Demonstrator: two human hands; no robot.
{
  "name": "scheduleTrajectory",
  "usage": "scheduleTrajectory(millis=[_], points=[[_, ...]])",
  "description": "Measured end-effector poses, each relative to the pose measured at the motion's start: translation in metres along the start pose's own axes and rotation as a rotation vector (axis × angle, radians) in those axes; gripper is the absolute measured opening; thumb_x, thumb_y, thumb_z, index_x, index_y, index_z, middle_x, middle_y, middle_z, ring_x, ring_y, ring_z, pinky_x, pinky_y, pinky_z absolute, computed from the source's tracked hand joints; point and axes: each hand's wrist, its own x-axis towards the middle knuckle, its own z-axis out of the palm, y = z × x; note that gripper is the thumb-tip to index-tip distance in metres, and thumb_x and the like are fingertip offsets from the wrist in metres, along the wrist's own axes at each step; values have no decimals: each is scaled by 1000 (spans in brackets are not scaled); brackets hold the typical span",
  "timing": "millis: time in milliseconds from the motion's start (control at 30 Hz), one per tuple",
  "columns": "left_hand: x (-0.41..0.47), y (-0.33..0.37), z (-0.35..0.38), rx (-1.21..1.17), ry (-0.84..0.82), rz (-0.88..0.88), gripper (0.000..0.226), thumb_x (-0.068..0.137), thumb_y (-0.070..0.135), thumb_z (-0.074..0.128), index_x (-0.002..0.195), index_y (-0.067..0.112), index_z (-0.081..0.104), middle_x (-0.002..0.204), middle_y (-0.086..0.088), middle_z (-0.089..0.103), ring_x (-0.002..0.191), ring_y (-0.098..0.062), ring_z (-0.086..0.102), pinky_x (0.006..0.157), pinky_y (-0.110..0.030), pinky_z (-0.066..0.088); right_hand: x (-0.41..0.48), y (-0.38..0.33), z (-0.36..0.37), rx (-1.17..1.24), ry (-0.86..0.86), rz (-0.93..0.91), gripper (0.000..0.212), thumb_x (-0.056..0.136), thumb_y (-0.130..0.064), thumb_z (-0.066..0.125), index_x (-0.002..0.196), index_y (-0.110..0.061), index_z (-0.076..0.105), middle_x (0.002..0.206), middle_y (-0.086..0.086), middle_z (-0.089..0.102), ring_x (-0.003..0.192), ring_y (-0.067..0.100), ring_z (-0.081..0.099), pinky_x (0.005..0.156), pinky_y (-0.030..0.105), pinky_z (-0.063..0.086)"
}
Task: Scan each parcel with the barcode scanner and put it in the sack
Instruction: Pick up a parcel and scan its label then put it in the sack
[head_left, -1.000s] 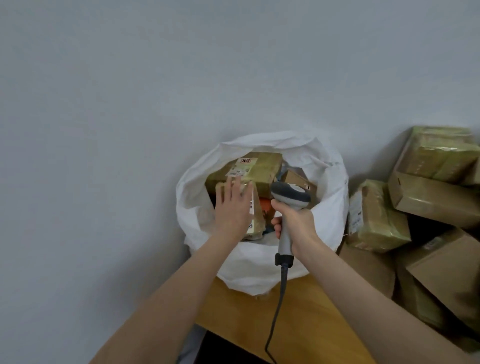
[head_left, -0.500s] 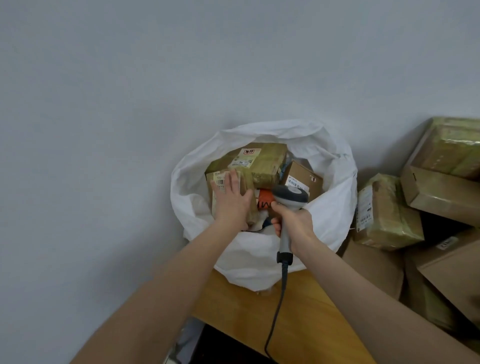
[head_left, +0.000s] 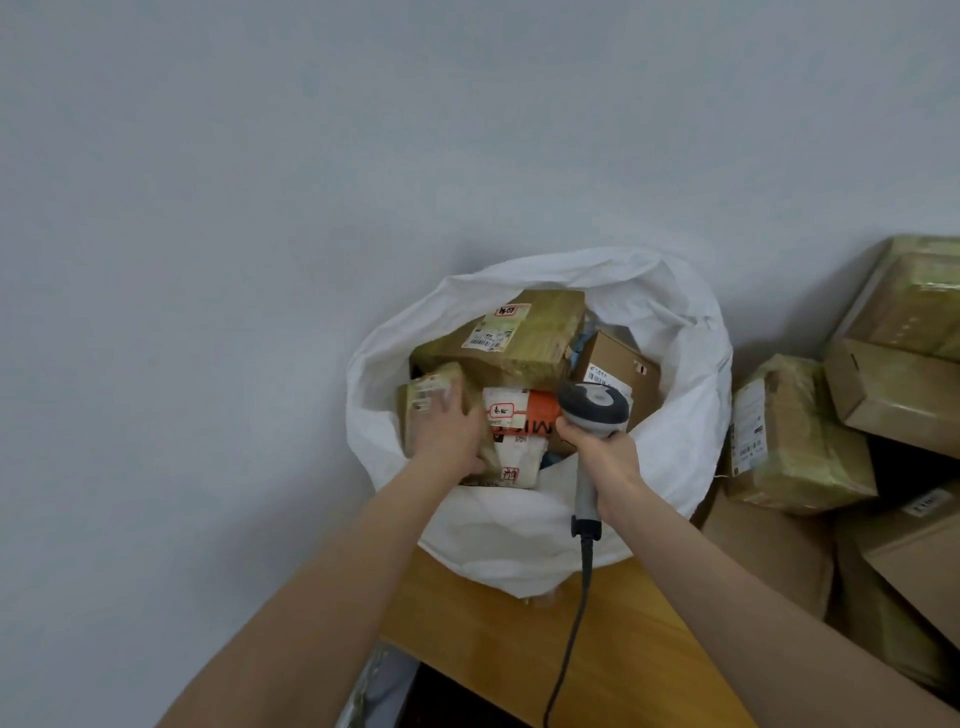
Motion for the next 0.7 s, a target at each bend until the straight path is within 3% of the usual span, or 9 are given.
scheduleTrajectory(millis=[167, 267, 400, 567, 700], points=[[6, -18, 12, -123, -140, -83, 113, 80, 65, 60, 152, 26, -18, 158, -9, -26, 146, -42, 3, 111, -56, 31, 3, 9, -1, 17, 17, 16, 32, 80, -26, 79, 102, -20, 57, 100, 1, 64, 109, 27, 57, 103, 47, 45], [9, -16, 21, -131, -141, -118, 100, 86, 73, 41, 152, 25, -17, 157, -8, -29, 147, -40, 2, 112, -59, 25, 5, 13, -5, 17, 44, 42, 30, 79, -27, 79, 97, -20, 56, 103, 3, 64, 108, 28, 57, 104, 47, 44], [11, -19, 17, -154, -118, -171, 94, 89, 72, 35, 154, 23, -11, 160, -8, -21, 147, -37, 6, 113, -56, 23, 0, 15, -18, 26, 78, 49, 36, 81, -27, 78, 106, -18, 55, 107, 4, 62, 112, 29, 56, 104, 49, 44], [3, 16, -2, -146, 164, -46, 87, 90, 57, 51, 154, 14, 10, 160, -17, -6, 147, -36, 9, 116, -52, 20, -18, 7, -40, 88, 5, 84, 31, 85, -26, 75, 106, -7, 62, 88, 9, 73, 79, 21, 70, 68, 34, 58], [-6, 66, -26, -212, 320, 64, 77, 90, 51, 55, 149, 13, 24, 159, -17, 12, 143, -32, 25, 110, -45, 32, -43, -2, -68, 143, 15, 62, 25, 84, -26, 76, 93, -5, 67, 62, 9, 70, 52, 16, 63, 54, 27, 55]])
